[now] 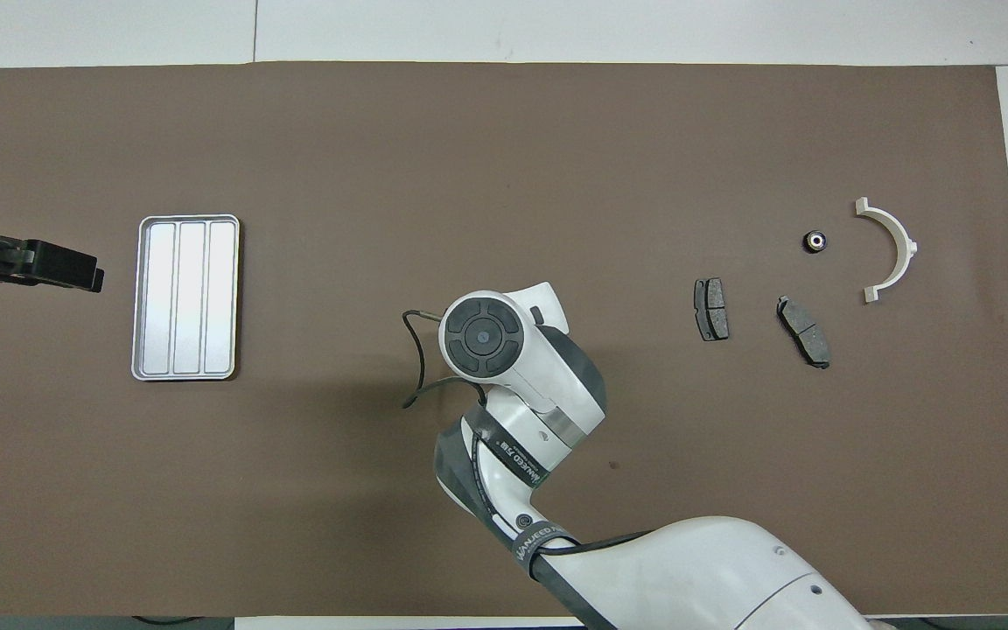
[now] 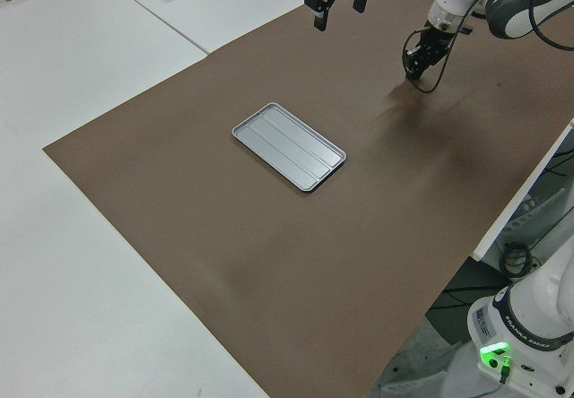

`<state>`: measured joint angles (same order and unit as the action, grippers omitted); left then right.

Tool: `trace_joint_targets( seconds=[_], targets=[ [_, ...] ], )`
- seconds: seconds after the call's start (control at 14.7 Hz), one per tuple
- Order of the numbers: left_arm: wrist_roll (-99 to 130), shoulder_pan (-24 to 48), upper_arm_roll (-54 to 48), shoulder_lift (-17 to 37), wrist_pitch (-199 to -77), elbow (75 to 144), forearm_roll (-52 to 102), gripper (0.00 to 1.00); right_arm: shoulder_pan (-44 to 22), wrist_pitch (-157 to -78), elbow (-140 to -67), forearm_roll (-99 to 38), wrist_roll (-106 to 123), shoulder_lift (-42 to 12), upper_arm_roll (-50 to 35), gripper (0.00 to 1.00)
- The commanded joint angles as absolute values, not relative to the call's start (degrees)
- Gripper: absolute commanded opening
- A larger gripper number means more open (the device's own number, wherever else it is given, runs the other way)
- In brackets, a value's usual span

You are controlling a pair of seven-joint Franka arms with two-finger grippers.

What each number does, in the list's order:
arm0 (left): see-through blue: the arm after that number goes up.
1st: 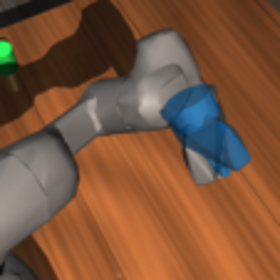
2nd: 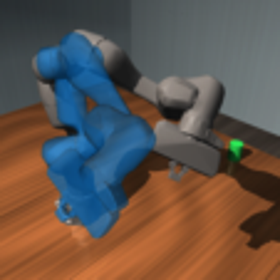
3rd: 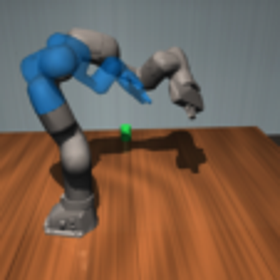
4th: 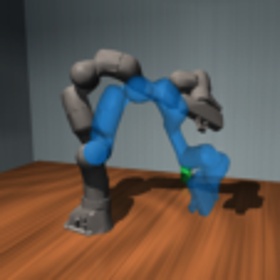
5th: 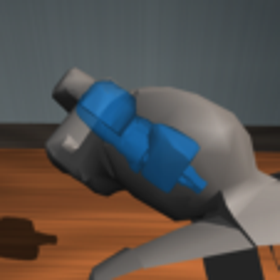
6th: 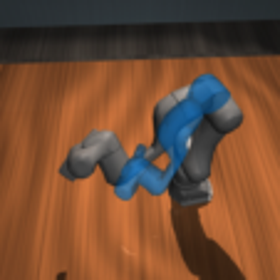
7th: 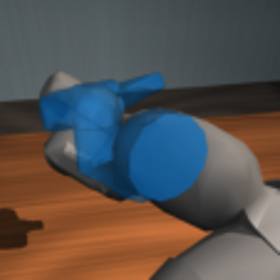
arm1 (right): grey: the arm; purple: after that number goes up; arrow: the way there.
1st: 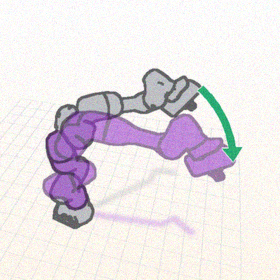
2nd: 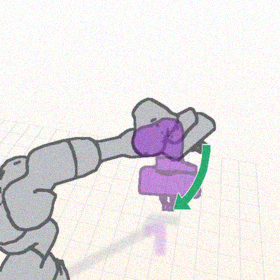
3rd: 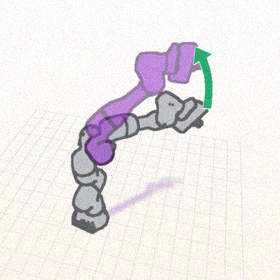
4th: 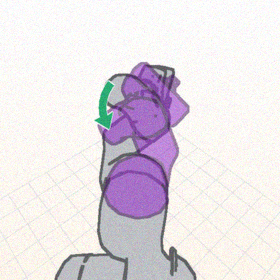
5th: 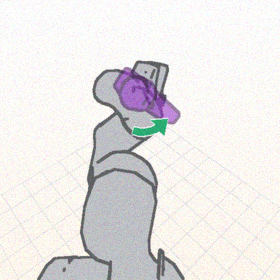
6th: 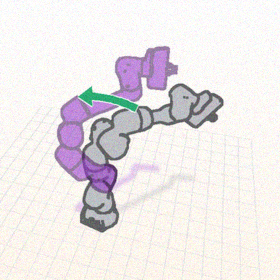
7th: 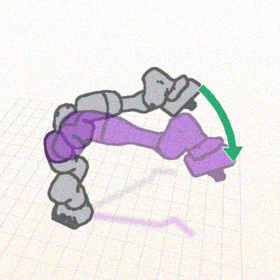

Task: Place bearing gear from tray to pile
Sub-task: 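Grasp and lift the second bearing with the right gripper, then carry the bearing with the right gripper and set it beside the first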

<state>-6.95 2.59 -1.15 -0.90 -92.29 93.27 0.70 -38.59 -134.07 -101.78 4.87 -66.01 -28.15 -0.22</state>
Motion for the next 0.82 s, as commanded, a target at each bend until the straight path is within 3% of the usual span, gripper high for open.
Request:
trace_joint_targets(
  seconds=[0.0,0.41,0.75],
  targets=[
    [-7.82,2.55,-1.05,-2.64,-93.08,95.27,-0.35,1.0,-36.13,-129.49,-100.38,6.24,-64.71,-27.17,-0.35,0.0],
    [-8.26,2.55,-0.88,-2.72,-94.12,95.19,-0.35,1.0,-25.33,-110.41,-95.98,5.19,-39.51,-17.24,-0.53,0.0],
    [-8.26,2.64,-0.88,-2.81,-93.78,95.19,-0.35,1.0,-13.56,-107.31,-96.33,5.01,-14.2,-13.89,-0.53,0.0]
  ],
)
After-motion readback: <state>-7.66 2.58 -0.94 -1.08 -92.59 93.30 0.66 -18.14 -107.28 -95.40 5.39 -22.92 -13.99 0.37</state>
